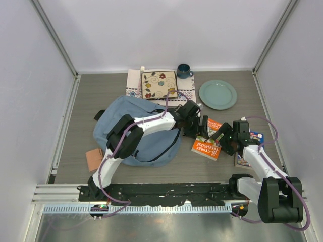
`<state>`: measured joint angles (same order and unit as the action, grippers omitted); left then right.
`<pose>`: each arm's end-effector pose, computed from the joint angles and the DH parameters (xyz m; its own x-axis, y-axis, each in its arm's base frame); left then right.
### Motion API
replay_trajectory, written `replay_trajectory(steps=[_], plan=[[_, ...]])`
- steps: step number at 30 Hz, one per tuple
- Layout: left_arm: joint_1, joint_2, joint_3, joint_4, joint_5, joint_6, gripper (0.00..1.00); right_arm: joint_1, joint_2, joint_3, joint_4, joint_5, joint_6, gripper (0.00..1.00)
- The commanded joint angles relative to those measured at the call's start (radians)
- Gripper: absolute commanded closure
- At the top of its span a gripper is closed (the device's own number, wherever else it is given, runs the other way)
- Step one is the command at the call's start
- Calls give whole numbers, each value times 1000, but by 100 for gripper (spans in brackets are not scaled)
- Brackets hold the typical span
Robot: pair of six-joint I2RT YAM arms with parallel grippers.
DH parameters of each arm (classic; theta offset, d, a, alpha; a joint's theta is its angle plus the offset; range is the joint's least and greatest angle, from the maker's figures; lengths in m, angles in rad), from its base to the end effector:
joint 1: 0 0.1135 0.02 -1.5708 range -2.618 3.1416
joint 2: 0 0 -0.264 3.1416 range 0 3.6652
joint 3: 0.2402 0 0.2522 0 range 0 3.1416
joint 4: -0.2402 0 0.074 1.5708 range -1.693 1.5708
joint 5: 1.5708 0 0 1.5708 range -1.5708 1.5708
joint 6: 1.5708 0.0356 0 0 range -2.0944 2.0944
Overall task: Pack the student bag
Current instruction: Pick up the book from the center of the board.
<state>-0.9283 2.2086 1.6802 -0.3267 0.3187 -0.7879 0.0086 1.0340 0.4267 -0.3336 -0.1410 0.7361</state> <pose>0.2845 -0.3988 0.1726 -0.9452 0.1395 -0.2952 0.3026 0.7135 -0.6319 0.1847 0.0066 0.1616 -0.6601 0.6591 -0.3603 0.4749 0.7378 0.4797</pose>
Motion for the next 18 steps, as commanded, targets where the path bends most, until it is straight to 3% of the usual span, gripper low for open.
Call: replay_trajectory(steps=[1,3,10,18], plan=[[0,13,41,-28,-15,12,22,4,12,-3,24,-22,3,12],[0,8,32,7,37,4,26,5,18,-2,27,-26,5,12],[-1,-62,-20,195,157,-59,59,4,23,-2,28,-32,6,13],[-1,-95,-34,233,184,-65,78,5,21,-3,31,-35,9,13]])
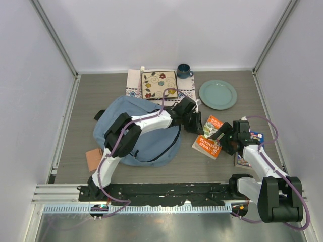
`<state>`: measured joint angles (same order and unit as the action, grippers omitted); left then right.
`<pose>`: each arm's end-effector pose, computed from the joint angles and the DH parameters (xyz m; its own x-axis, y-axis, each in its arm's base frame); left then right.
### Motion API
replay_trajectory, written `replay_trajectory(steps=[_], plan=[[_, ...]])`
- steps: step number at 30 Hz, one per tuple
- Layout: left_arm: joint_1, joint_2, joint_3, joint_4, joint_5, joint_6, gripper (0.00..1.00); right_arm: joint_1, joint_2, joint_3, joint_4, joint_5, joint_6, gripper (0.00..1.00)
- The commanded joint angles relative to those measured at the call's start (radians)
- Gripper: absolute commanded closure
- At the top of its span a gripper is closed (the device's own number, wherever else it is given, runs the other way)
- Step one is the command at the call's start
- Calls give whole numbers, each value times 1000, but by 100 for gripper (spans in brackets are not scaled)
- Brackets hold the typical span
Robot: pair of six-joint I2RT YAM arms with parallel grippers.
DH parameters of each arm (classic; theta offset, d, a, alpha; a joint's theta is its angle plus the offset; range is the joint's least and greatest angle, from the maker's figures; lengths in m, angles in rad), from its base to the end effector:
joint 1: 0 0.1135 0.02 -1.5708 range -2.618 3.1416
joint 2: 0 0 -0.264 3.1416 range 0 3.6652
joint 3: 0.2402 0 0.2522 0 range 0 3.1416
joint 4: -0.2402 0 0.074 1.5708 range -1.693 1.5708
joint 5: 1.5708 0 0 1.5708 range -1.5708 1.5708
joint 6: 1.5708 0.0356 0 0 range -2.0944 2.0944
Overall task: Pack the student bag
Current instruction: Pick up the book from the center of the board.
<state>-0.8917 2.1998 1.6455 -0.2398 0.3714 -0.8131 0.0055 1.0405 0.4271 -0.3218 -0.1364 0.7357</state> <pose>0.2979 -0.3896 0.1726 -0.9507 0.1001 -0.2937 0.2827 0.6693 -0.6871 0.1862 0.0059 0.1614 -0.6544 0.6613 -0.3667 0.4762 0.7371 0.4795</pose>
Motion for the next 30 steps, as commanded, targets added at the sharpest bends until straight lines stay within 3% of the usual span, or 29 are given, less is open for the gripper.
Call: replay_trajectory(steps=[1,3,5,8,9,21,28,30], plan=[[-36,-86,-1,154,141,-41,79,8,15,-2,20,-40,10,13],[-36,-77,-6,168,152,-58,78,7,15,-4,18,-40,10,13],[-36,-68,-10,183,164,-69,61,8,13,-5,20,-42,10,13],[-35,-46,-7,166,155,-77,58,8,9,-7,18,-40,13,13],[-33,-34,-1,139,152,-77,52,8,6,-8,18,-40,14,13],[-19,20,49,-79,61,-6,57,7,-2,2,15,-32,13,13],[-19,41,54,-41,116,-27,58,8,-4,-1,15,-34,16,13],[-19,44,59,-47,110,-35,45,7,-2,1,15,-34,14,13]])
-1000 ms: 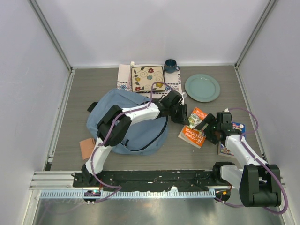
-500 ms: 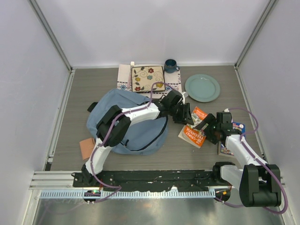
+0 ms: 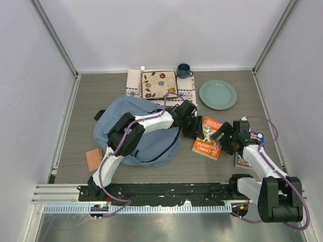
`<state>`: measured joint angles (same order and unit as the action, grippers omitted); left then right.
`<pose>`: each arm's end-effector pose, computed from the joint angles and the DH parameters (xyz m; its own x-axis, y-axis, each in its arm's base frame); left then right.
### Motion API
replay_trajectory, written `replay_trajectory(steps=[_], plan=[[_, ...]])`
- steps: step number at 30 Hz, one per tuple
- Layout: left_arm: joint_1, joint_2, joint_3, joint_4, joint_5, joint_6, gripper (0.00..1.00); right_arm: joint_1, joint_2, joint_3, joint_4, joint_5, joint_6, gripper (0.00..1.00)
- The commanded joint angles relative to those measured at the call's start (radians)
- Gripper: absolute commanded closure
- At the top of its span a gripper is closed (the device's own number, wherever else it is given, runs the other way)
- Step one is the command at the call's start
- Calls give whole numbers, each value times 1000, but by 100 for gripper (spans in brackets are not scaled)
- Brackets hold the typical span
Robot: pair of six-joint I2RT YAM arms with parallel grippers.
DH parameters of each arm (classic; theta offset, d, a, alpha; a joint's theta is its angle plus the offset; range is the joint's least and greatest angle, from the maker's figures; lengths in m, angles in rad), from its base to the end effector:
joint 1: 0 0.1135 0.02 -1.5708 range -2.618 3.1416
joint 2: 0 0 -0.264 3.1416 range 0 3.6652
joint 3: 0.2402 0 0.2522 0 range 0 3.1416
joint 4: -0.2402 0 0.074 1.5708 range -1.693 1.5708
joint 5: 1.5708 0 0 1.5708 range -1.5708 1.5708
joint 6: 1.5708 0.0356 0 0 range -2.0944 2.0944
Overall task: Pack the student bag
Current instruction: Pick up the book from the center of the board.
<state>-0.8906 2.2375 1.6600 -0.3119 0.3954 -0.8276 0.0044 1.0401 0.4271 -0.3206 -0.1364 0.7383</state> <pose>0.2966 -0.3884 0.1545 -0.9712 0.1201 -0.2059 0.2290 0.7097 -0.6662 0.1862 0.0057 0.1615 -0.6518 0.6639 -0.3665 0.4779 0.7348 0.4813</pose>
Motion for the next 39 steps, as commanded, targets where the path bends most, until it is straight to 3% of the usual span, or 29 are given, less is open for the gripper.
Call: replay_trajectory(steps=[1,2,7,9,13,16,21,24,28,39], plan=[[-21,5,46,22,67,-19,40,9,-2,1,12,-37,12,13],[-21,2,41,16,56,-16,34,8,0,1,12,-35,10,12],[-22,-3,35,33,48,-30,31,9,5,2,15,-38,12,13],[-21,-3,35,51,62,-36,38,9,6,9,15,-43,10,13],[-21,-32,-5,138,103,-70,62,8,6,7,15,-43,12,13],[-21,-68,-32,212,129,-94,69,8,6,4,15,-48,13,13],[-21,-96,-32,220,128,-88,69,9,5,2,15,-48,12,13],[-19,-95,-34,218,128,-88,79,9,5,5,15,-48,12,13],[-19,-88,-39,203,117,-85,100,9,1,6,17,-42,10,13],[27,-171,-65,164,89,-22,100,-38,-78,61,-72,72,-20,5]])
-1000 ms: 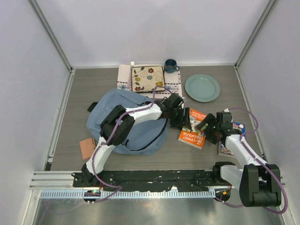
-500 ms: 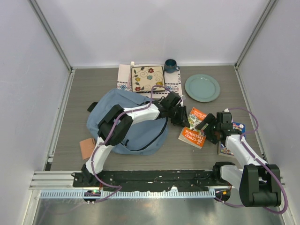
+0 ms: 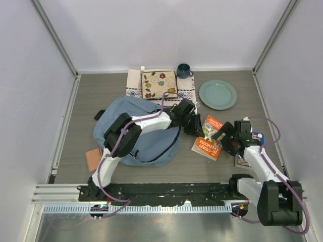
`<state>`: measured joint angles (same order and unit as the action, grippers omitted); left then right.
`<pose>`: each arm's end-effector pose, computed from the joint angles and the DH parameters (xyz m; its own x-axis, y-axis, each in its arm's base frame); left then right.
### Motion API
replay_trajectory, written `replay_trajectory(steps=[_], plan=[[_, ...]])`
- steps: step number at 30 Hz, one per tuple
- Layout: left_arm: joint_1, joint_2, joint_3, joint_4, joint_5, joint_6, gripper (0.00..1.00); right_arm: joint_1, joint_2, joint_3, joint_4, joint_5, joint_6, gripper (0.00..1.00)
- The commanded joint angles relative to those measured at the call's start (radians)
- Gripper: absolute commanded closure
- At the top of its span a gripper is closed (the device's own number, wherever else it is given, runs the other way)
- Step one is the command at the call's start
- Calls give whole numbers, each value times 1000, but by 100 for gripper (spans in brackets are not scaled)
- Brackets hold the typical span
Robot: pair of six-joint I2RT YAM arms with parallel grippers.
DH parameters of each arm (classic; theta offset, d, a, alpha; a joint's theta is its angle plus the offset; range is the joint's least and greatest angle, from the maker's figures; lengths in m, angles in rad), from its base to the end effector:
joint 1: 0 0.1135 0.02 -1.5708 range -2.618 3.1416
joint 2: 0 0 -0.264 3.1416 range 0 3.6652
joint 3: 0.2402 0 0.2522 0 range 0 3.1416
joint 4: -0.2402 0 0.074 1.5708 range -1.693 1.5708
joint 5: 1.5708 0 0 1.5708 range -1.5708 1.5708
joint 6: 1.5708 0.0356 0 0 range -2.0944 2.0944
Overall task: Pack the student bag
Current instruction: Pick up the book from the center of the board.
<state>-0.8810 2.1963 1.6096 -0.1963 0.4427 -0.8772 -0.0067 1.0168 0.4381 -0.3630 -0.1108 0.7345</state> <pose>0.2982 -0.3854 0.1670 -0.9715 0.0858 -0.2208 0.2240 0.6363 -0.7382 0.1834 0.0027 0.1658 -0.6392 0.6704 -0.3768 0.4986 0.7343 0.4607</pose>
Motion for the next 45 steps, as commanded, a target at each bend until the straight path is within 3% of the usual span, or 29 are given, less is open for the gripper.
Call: replay_trajectory(steps=[1,7,14,19,24,31,42,45], plan=[[22,-139,-19,55,48,27,100,-35,-63,53,-39,48,-15,5],[54,-202,-48,119,113,11,100,-65,-112,70,-45,7,-17,4],[76,-253,-82,192,163,-32,100,-78,-178,36,70,-191,5,2],[91,-282,-126,331,205,-85,100,-81,-195,2,191,-335,74,2],[108,-317,-209,523,237,-169,100,-81,-190,-13,246,-372,105,2],[116,-331,-240,612,264,-195,100,-79,-222,-32,357,-452,152,5],[135,-346,-303,669,255,-241,100,-81,-300,-39,551,-506,256,53],[139,-342,-310,679,257,-252,100,-81,-297,-39,608,-538,298,73]])
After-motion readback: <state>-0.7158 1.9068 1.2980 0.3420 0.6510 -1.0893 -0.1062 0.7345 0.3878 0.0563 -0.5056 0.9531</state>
